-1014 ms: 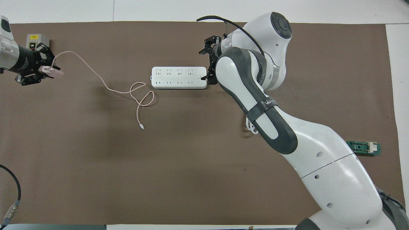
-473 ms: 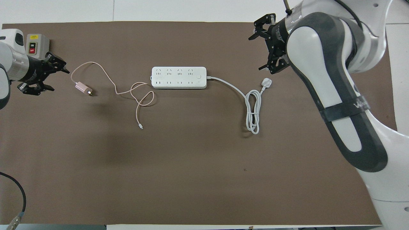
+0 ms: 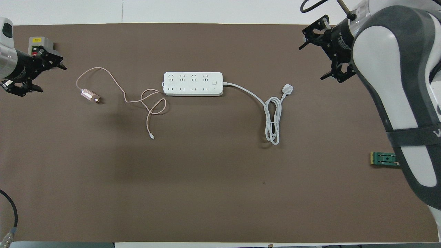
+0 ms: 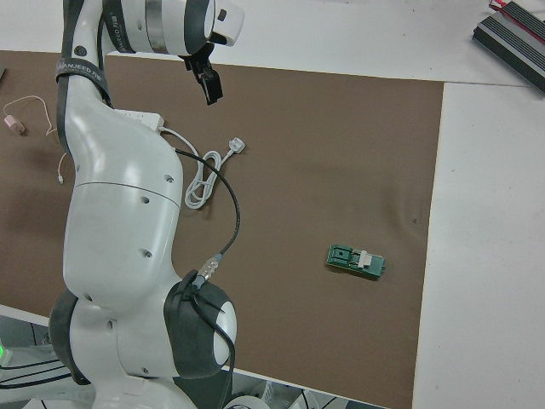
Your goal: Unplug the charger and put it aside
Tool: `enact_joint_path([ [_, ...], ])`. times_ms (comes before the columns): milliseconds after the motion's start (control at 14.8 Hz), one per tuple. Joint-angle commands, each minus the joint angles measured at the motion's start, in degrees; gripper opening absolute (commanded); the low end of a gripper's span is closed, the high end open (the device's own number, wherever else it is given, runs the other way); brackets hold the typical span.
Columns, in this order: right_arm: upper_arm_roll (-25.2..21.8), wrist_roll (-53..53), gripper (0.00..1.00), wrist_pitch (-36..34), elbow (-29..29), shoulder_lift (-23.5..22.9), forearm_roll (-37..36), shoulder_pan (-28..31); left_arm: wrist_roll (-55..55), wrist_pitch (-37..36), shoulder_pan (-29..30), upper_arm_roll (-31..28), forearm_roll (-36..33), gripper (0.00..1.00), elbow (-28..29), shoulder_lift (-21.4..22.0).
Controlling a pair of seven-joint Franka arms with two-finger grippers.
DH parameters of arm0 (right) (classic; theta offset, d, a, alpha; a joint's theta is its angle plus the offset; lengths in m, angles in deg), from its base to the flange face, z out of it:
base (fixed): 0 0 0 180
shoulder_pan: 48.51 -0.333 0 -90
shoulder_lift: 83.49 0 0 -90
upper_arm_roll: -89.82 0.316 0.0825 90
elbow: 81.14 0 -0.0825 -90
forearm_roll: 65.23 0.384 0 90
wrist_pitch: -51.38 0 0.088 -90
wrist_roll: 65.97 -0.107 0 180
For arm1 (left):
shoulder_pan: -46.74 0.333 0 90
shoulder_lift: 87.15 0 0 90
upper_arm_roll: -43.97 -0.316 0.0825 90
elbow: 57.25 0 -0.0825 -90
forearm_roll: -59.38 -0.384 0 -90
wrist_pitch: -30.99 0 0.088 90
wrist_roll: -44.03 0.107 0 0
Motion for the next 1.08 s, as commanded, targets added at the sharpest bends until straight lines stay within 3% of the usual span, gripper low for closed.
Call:
enact_joint_path([
  [0, 0.40, 11.75, 1.00, -2.45, -4.12, 5.50, -3.96, 2.64, 6.16, -9.32, -0.65, 0.34, -0.68, 1.00, -4.34, 0.80],
  [271, 0.40, 31.97, 1.00, -0.79, -13.25, 16.13, -12.13, 3.79, 15.76, -16.81, -2.49, 1.66, -0.24, 1.00, -0.05, 10.10],
  [473, 0.40, 46.82, 1.00, -0.70, -19.12, 20.96, -13.03, 3.88, 24.35, -19.98, -3.82, 1.84, 0.63, 1.00, -0.30, 11.00],
  [676, 0.49, 46.77, 1.00, -0.70, -23.36, 23.78, -12.76, 5.28, 26.66, -24.20, -3.82, 1.75, 1.87, 1.00, -5.30, 9.07],
  [1014, 0.40, 46.95, 1.00, 0.97, -24.60, 24.23, -12.59, 7.74, 30.60, -24.55, -2.24, 1.84, 2.48, 1.00, -1.19, 13.28],
])
